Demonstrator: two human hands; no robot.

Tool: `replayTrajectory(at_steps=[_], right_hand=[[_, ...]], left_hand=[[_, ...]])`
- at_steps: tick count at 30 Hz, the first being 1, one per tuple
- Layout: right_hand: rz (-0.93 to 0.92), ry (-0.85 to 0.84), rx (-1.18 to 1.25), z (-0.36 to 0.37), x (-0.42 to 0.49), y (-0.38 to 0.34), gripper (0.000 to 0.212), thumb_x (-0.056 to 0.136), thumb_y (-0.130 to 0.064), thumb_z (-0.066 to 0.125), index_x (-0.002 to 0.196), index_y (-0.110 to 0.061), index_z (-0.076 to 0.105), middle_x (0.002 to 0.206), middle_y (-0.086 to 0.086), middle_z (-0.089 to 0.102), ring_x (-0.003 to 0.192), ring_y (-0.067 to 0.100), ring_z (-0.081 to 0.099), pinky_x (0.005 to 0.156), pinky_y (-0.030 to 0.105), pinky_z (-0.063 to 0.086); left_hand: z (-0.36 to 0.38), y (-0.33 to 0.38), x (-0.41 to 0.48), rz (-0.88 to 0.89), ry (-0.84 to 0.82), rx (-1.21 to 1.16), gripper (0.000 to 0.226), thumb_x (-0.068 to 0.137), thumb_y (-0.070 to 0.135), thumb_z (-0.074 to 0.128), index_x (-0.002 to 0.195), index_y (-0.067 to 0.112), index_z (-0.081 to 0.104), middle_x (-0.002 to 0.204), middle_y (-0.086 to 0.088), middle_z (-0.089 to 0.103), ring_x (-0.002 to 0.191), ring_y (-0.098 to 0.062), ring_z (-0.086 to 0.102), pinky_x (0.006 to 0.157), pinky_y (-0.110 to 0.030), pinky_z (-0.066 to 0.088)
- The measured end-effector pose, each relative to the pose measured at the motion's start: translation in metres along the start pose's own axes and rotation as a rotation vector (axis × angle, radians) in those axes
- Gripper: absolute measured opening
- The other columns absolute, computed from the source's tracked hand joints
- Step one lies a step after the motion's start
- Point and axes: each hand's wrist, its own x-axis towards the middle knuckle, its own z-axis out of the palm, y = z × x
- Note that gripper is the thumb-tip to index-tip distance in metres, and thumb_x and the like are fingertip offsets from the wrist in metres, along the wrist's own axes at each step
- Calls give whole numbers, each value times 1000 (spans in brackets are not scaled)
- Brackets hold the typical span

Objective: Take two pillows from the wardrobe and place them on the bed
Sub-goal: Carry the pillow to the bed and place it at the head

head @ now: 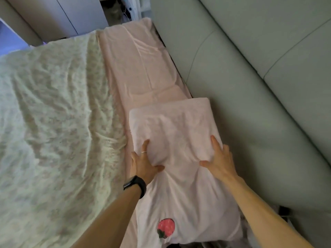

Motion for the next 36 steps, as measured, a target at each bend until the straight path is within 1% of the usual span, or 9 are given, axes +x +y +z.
replayTrajectory(at_steps=[9,11,13,16,19,21,24,30,36], right_hand=[[-129,-85,-164,-15,157,-5,106,78,-40,79,157,-37,8,146,16,30,130,40,39,113,42,32],[-125,-120,-140,4,177,7,105,79,-42,77,157,-39,5,153,15,24,136,40,34,115,43,30],[-106,-170,-237,26,187,25,105,81,-52,69,156,-39,-3,164,10,4,146,41,18,120,47,21],[-180,17,-346,61,176,46,92,86,-63,53,158,-33,4,166,13,-4,147,43,11,118,56,20],[-305,212,-285,90,147,53,80,86,-67,44,156,-35,22,167,8,8,150,41,12,116,61,18],[-274,127,-352,110,132,63,80,85,-80,28,155,-48,7,167,-2,-9,153,35,-7,116,63,5],[-174,-29,-431,127,143,80,75,78,-88,2,144,-60,-21,158,-13,-36,148,26,-29,116,68,1],[-148,-104,-433,131,170,78,72,81,-85,10,140,-63,-24,157,-15,-37,149,25,-26,115,68,-1],[-199,162,-396,139,102,93,82,85,-80,30,156,-44,9,167,1,-8,152,37,-11,111,72,-5]], left_hand=[[61,5,108,-81,118,-124,110,63,43,88,142,54,12,112,0,24,106,-32,48,98,-46,47],[75,-8,125,-90,171,-82,106,68,42,85,143,53,11,119,-4,27,107,-35,48,97,-47,47],[89,-23,135,-94,251,17,98,80,37,77,148,50,8,144,-11,19,128,-40,36,108,-50,37],[107,-37,132,16,347,280,76,96,38,55,154,42,5,163,-12,-2,149,-38,-1,120,-55,8],[127,-41,120,233,334,324,66,98,52,41,155,42,9,165,-11,-2,151,-34,-7,120,-55,2],[145,-52,116,284,247,375,69,94,65,34,154,45,7,165,-8,-10,150,-36,-13,118,-55,-2],[164,-68,127,220,154,471,74,89,75,25,152,48,-4,162,-7,-23,146,-41,-22,115,-66,1],[174,-66,149,197,161,530,75,88,77,22,152,48,-3,163,-8,-20,146,-43,-18,113,-70,6],[169,-76,102,283,189,482,72,93,70,30,155,40,9,164,-12,-11,148,-42,-12,110,-72,13]])
